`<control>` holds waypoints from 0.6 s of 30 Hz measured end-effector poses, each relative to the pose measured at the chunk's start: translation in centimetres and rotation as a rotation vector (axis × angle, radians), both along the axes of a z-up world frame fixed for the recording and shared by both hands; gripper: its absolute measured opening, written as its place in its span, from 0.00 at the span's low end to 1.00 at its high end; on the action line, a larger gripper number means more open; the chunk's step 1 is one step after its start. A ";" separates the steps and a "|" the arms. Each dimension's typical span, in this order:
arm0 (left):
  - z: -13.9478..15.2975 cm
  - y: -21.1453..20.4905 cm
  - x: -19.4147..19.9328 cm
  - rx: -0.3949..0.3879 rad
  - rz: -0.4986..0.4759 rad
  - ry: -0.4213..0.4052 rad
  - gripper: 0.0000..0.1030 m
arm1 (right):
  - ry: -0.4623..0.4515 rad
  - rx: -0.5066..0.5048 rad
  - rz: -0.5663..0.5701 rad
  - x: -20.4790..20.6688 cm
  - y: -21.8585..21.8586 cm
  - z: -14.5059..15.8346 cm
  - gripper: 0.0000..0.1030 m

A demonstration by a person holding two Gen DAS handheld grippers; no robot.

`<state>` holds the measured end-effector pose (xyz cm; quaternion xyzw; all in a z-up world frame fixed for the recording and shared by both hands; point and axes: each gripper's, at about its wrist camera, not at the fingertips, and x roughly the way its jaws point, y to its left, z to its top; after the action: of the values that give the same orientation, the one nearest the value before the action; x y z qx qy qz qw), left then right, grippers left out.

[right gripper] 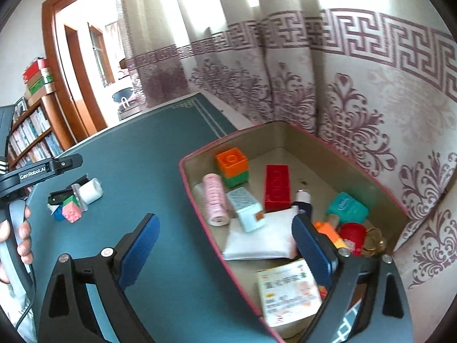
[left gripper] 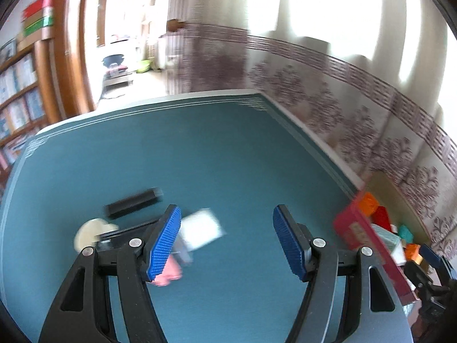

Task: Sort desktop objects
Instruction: 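Move both grippers back over the table toward the remaining objects, then grasp the white bowl on saucer with the left gripper while the right gripper grasps the white tape roll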

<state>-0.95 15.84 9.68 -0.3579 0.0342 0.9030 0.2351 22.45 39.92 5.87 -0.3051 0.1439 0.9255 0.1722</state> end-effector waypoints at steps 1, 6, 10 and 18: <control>0.0 -0.7 -0.3 0.001 0.017 -0.001 0.68 | 0.000 0.000 0.008 -0.2 -0.3 0.0 0.95; -0.5 -5.4 -2.2 0.014 0.139 -0.015 0.68 | -0.008 -0.001 0.050 -1.4 -1.7 -0.3 0.96; -1.3 -8.2 -4.2 0.009 0.225 -0.034 0.68 | -0.020 -0.001 0.080 -2.0 -2.8 -0.6 0.97; -4.0 -10.3 -7.1 0.003 0.295 -0.106 0.68 | -0.040 0.007 0.117 -2.6 -4.2 -1.0 0.97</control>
<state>-8.03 5.52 5.71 -0.4061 -0.0327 0.9075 0.1021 19.86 35.73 4.84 -0.3309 0.1191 0.9282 0.1215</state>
